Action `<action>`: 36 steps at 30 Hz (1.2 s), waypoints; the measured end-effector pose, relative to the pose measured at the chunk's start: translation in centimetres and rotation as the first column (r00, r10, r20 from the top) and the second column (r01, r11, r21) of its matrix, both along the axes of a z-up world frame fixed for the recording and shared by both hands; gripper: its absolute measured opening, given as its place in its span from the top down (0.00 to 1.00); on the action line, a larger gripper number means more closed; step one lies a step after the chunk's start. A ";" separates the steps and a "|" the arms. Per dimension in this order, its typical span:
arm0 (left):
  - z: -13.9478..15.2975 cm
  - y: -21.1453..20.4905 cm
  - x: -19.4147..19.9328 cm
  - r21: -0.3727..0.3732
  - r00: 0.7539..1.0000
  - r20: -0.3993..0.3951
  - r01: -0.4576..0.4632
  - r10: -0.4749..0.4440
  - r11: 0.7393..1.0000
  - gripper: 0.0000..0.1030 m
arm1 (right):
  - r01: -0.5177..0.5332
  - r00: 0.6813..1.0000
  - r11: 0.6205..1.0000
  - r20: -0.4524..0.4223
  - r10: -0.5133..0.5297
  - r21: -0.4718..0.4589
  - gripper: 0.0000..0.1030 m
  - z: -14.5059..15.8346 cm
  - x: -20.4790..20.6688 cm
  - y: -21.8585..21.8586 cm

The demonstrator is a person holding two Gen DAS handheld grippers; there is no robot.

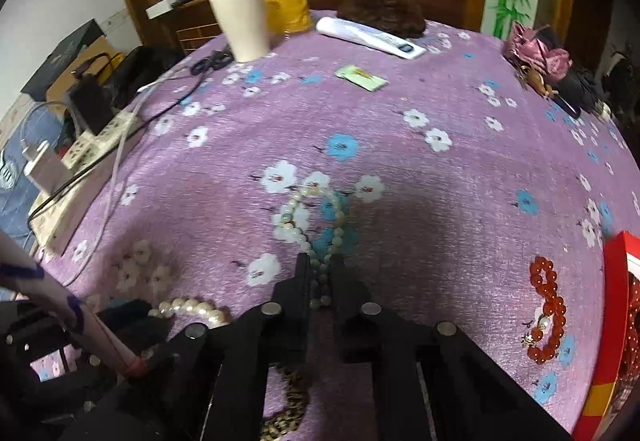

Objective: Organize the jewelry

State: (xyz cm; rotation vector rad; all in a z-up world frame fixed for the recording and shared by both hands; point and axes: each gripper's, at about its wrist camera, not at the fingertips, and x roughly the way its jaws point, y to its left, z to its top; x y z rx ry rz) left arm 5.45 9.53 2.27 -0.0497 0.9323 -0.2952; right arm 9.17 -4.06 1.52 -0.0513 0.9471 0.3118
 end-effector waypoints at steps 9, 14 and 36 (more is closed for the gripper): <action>2.3 2.6 -0.9 -0.164 0.995 0.083 -0.049 0.064 0.985 0.92 | -0.029 0.997 0.998 0.079 0.025 0.047 1.00 3.7 -4.5 -1.3; 2.4 3.2 -0.9 -0.169 0.991 0.086 -0.087 0.102 0.982 0.91 | -0.024 0.996 0.998 0.084 0.019 0.057 0.99 4.1 -4.7 -1.8; -1.1 3.0 1.3 -0.089 0.990 -0.078 -0.124 0.117 0.988 0.91 | -0.088 0.996 0.996 -0.001 0.088 -0.032 0.82 -0.7 1.1 3.2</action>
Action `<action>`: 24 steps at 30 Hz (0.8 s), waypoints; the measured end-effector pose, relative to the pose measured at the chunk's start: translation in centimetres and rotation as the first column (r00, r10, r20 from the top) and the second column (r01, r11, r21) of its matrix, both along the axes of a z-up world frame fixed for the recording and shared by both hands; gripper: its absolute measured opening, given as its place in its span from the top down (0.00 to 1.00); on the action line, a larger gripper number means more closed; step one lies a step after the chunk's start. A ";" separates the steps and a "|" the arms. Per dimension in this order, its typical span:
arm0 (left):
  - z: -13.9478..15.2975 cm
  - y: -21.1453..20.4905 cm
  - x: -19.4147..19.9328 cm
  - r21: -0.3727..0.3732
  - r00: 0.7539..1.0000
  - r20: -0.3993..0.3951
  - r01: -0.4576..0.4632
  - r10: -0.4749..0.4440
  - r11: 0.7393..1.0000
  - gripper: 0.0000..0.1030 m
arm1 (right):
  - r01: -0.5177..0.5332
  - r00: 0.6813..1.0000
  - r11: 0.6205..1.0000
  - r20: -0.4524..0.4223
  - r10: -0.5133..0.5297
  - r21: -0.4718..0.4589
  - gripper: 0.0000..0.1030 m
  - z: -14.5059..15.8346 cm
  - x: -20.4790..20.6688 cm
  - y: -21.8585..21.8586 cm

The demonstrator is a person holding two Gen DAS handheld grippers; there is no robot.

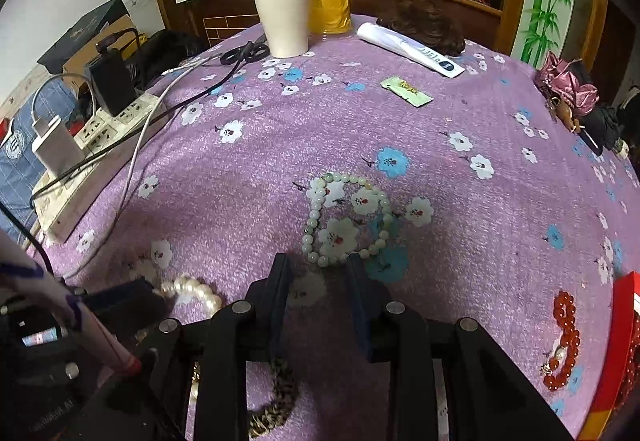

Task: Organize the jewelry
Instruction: 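Grasp the white bead bracelet with right tool while left tool holds pearl bracelet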

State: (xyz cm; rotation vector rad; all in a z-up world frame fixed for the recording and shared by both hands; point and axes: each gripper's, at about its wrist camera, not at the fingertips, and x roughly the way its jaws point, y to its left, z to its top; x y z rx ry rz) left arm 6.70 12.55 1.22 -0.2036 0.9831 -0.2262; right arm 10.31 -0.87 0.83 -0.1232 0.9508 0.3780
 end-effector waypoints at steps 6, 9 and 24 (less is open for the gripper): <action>0.6 0.4 -0.3 -0.027 1.000 0.027 -0.010 0.011 1.000 0.91 | 0.034 0.999 0.998 -0.019 -0.033 0.052 0.99 0.6 0.1 -1.4; 0.3 0.5 -0.2 -0.024 1.000 0.014 -0.015 0.015 1.000 0.91 | 0.054 0.998 0.996 0.018 -0.055 0.072 0.99 1.3 0.0 -1.9; 0.1 -0.5 -0.1 0.025 1.000 0.010 0.015 -0.015 1.000 0.91 | 0.084 0.996 0.996 -0.018 -0.083 0.036 0.95 0.2 4.5 -1.4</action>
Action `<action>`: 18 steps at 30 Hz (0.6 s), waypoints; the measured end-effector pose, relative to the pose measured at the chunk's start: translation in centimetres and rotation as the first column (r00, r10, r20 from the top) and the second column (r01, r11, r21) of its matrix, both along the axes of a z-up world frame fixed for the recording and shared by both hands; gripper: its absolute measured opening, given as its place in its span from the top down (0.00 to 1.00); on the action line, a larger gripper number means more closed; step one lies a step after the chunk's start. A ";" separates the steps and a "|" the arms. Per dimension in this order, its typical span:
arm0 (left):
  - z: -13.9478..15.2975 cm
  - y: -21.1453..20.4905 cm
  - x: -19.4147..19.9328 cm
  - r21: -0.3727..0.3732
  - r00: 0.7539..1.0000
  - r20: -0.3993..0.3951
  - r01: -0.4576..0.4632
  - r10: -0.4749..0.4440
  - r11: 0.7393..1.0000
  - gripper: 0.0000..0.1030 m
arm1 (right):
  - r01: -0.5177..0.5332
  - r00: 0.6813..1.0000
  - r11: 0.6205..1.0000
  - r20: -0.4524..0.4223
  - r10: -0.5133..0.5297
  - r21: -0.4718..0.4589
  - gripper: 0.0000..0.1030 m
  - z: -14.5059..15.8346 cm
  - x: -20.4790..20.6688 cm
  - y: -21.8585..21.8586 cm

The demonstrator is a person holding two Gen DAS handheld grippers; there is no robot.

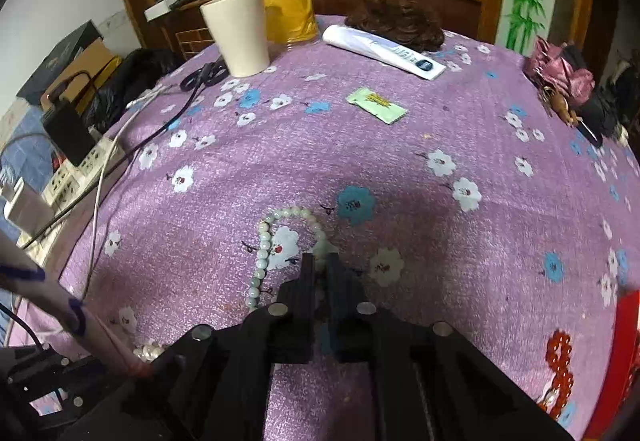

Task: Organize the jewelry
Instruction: 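Grasp the white bead bracelet with right tool while left tool holds pearl bracelet, then carry both bracelets into the box and open both tools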

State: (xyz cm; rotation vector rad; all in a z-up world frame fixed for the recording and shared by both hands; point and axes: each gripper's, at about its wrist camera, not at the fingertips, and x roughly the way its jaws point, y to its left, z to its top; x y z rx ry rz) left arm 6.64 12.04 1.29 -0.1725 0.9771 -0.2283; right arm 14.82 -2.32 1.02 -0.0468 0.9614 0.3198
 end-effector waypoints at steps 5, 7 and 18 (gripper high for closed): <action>0.4 0.5 -0.2 -0.044 1.000 0.012 -0.007 0.008 0.999 0.91 | 0.041 0.999 0.990 -0.031 -0.037 0.134 0.96 0.7 -0.5 -1.9; 0.6 0.7 -0.4 -0.062 1.000 0.023 -0.008 0.009 0.998 0.91 | 0.036 0.999 0.987 -0.020 -0.034 0.159 0.96 1.4 -1.3 -2.2; 1.7 1.7 -0.9 -0.127 0.998 0.062 -0.024 0.032 0.992 0.91 | 0.023 0.996 0.985 0.081 -0.037 0.174 0.96 6.5 -6.7 -4.1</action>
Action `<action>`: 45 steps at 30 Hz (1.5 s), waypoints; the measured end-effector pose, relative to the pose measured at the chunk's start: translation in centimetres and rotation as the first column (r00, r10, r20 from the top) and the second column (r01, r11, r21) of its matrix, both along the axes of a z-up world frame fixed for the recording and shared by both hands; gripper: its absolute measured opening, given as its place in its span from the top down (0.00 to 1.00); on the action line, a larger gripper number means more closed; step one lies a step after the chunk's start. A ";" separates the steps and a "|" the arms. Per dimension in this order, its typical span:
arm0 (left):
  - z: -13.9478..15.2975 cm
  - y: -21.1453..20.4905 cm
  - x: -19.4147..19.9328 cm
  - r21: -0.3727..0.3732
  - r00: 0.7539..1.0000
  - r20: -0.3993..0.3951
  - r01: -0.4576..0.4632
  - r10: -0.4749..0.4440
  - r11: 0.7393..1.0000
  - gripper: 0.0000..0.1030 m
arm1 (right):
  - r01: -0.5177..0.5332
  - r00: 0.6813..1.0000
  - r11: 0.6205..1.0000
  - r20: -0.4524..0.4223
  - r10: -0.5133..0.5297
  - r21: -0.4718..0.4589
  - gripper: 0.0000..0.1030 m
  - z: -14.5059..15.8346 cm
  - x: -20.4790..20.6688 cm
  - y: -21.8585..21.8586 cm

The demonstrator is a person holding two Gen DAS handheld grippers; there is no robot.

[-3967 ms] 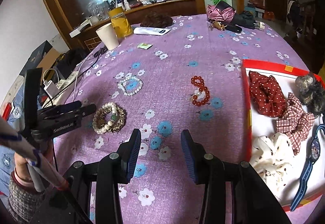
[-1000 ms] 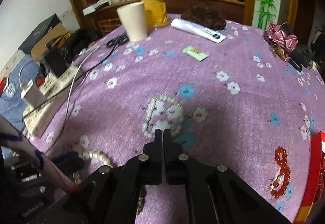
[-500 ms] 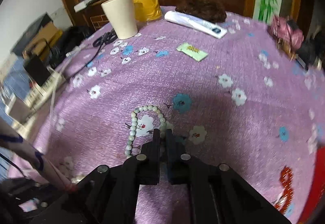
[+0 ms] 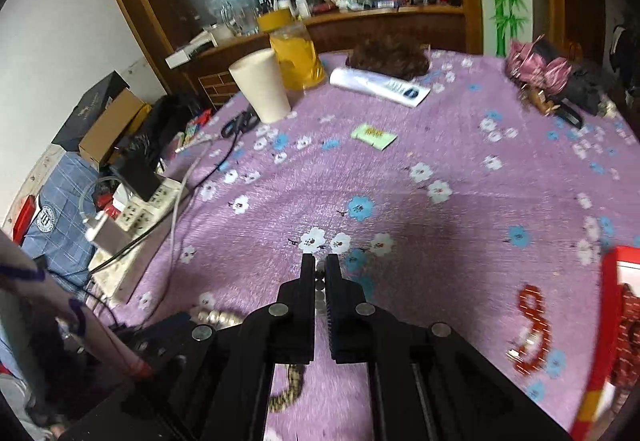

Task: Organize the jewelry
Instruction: 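Carry both bracelets into the box and open both tools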

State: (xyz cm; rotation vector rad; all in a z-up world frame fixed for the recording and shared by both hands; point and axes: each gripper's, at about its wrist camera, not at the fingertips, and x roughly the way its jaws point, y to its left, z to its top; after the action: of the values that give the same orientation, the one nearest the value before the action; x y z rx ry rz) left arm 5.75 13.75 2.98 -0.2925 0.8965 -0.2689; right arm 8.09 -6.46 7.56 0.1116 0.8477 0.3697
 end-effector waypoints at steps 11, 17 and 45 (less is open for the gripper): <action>3.2 -0.4 -2.0 -0.036 0.994 0.113 0.001 0.003 0.999 0.91 | 0.040 0.993 0.999 0.114 -0.040 0.003 0.96 5.6 -9.2 -6.3; 7.6 -1.8 -4.6 -0.041 0.983 0.180 0.044 -0.036 0.998 0.91 | 0.068 0.982 0.998 0.173 -0.070 0.015 0.96 8.1 -13.3 -10.2; 12.4 -33.9 -8.2 0.114 0.834 0.125 0.526 -0.537 0.843 0.91 | 0.318 0.934 0.943 0.138 -0.329 0.095 0.96 6.2 -20.1 -30.1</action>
State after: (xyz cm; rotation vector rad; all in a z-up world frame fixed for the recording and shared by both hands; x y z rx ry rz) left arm -2.44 -20.20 15.42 0.0590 0.8193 -0.7658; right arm -11.96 -36.58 13.74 0.2827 0.6504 0.0953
